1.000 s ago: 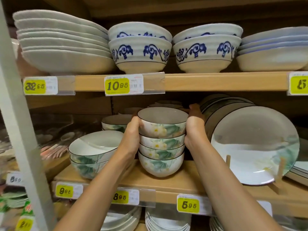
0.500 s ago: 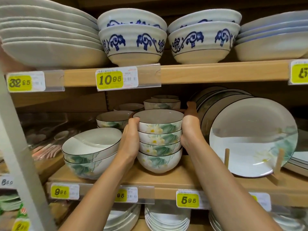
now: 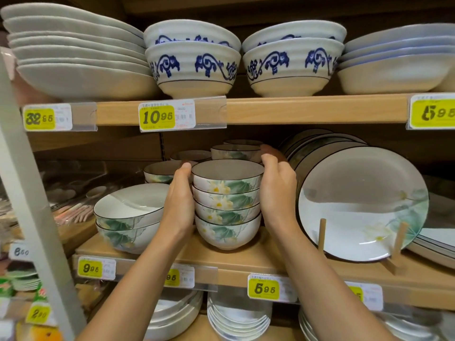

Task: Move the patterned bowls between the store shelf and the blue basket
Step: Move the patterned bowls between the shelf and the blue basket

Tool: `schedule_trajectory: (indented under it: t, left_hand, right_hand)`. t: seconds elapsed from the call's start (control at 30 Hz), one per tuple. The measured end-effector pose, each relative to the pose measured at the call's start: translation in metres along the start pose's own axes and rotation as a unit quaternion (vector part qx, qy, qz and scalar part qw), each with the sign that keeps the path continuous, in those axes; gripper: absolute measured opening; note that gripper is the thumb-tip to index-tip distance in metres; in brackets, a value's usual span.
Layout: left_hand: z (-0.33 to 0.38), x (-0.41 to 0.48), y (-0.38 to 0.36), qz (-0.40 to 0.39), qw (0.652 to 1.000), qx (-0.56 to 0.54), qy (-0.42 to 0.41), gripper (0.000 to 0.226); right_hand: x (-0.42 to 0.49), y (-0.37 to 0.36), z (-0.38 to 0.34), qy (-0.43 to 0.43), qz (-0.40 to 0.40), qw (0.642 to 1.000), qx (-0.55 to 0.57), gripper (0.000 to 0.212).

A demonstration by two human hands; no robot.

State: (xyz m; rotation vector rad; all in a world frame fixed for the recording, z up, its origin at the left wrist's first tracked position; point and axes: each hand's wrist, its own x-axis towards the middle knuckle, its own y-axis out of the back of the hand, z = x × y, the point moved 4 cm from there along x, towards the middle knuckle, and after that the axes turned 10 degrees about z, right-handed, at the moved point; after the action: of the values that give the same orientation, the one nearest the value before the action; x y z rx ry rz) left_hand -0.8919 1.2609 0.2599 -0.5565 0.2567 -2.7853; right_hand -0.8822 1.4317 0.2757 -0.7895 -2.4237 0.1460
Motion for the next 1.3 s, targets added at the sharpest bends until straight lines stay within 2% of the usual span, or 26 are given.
schedule_trajectory:
  t: [0.13,0.27,0.5,0.63,0.9,0.97,1.07,1.3]
  left_hand:
    - [0.014,-0.021,0.010,0.035,0.997,-0.013,-0.072,0.040]
    - [0.029,-0.054,0.031,0.069,0.990,-0.017,-0.120,0.043]
    - [0.045,-0.105,0.099,0.097,0.982,-0.053,-0.151,0.044]
    - [0.052,-0.135,0.157,0.132,0.982,-0.033,-0.129,0.046]
    - [0.071,-0.238,0.305,0.265,0.960,0.048,-0.073,0.037]
    - [0.070,-0.268,0.348,0.313,0.946,0.074,-0.032,0.035]
    - [0.065,-0.309,0.403,0.356,0.928,0.107,0.029,0.037]
    - [0.047,-0.357,0.488,0.428,0.889,0.108,0.123,0.038]
  right_hand:
    - [-0.017,0.011,-0.014,0.056,-0.037,0.997,0.041,0.018]
    - [-0.042,0.024,-0.026,0.068,-0.047,0.994,0.072,0.033]
    - [-0.122,0.029,-0.043,0.112,-0.138,0.981,0.074,0.025]
    - [-0.174,0.016,-0.049,0.073,-0.185,0.976,0.091,0.030]
    - [-0.300,-0.035,-0.027,-0.090,-0.309,0.942,0.097,0.025]
    - [-0.344,-0.053,-0.016,-0.131,-0.348,0.924,0.090,0.025]
    - [-0.410,-0.077,0.004,-0.186,-0.403,0.894,0.058,0.037]
    - [-0.523,-0.122,0.053,-0.228,-0.508,0.829,-0.049,0.038]
